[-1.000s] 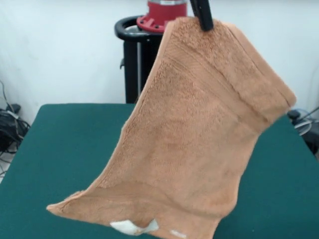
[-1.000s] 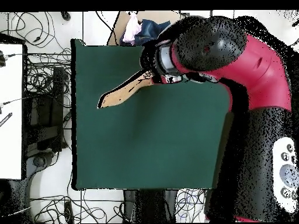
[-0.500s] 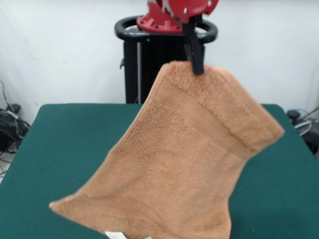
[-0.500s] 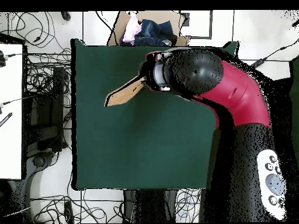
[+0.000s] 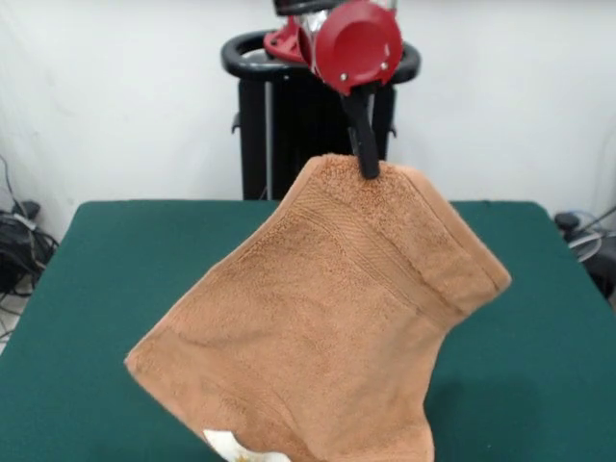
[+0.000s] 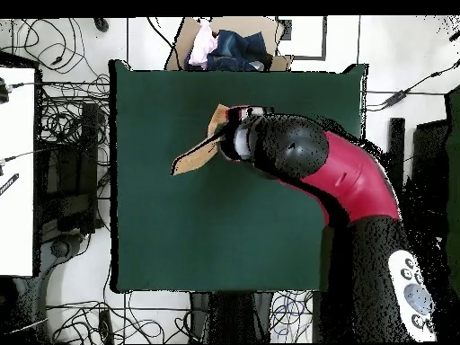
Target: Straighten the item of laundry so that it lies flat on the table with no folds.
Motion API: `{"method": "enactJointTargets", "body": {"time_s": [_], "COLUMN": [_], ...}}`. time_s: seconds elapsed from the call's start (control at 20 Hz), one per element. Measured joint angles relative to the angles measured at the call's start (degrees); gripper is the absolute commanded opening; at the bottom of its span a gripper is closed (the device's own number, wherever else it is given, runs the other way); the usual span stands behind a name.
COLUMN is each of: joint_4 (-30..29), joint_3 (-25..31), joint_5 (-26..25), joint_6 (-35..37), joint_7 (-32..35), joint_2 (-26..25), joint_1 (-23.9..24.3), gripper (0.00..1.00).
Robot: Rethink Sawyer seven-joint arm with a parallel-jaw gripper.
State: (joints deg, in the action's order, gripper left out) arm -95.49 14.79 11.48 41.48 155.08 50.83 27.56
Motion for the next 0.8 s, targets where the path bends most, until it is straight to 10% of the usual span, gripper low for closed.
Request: {"method": "enactJointTargets", "body": {"time_s": [0.8], "joint_4": [-14.4], "joint_3": [9.2], "joint_5": [-4.9], "joint_6": [-14.0], "joint_7": [0.0], "joint_2": [0.2], "joint_1": [5.4], "gripper": [0.00]}}
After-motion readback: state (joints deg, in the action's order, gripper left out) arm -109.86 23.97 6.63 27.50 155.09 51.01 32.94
